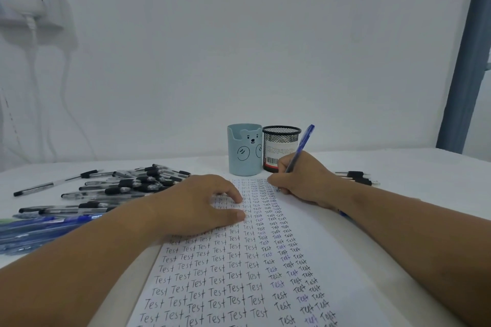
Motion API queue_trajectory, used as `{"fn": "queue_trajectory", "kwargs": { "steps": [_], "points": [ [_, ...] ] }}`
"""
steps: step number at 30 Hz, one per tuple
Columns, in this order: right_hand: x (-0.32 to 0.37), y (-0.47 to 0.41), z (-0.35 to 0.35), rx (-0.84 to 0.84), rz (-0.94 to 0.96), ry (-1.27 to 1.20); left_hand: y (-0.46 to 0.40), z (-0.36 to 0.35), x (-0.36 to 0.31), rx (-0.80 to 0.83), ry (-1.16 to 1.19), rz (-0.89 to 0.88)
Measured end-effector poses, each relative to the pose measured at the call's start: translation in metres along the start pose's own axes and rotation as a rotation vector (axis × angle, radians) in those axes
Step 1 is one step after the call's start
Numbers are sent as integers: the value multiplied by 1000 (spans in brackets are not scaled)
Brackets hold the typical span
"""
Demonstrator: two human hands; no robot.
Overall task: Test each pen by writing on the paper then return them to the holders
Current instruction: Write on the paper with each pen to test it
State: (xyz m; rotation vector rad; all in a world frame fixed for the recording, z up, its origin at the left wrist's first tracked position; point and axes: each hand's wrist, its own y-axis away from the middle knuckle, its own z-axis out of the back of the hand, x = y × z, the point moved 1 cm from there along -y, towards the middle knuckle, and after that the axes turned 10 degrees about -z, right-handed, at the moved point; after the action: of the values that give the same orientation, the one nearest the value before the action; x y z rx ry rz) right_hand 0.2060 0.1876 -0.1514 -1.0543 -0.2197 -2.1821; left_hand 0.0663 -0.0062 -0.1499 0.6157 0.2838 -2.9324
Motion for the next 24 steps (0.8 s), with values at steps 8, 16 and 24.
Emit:
{"fn": "queue_trajectory", "kwargs": {
  "steps": [8, 16, 24],
  "points": [
    [1, -1, -1, -7, 45, 50, 1, -1, 0, -5, 12, 12],
    [-2, -2, -1, 4, 33, -3, 2, 0, -2, 0, 21, 19],
    [1, -1, -2, -23, 74, 30, 3, 0, 1, 3, 0, 17]
  ]
}}
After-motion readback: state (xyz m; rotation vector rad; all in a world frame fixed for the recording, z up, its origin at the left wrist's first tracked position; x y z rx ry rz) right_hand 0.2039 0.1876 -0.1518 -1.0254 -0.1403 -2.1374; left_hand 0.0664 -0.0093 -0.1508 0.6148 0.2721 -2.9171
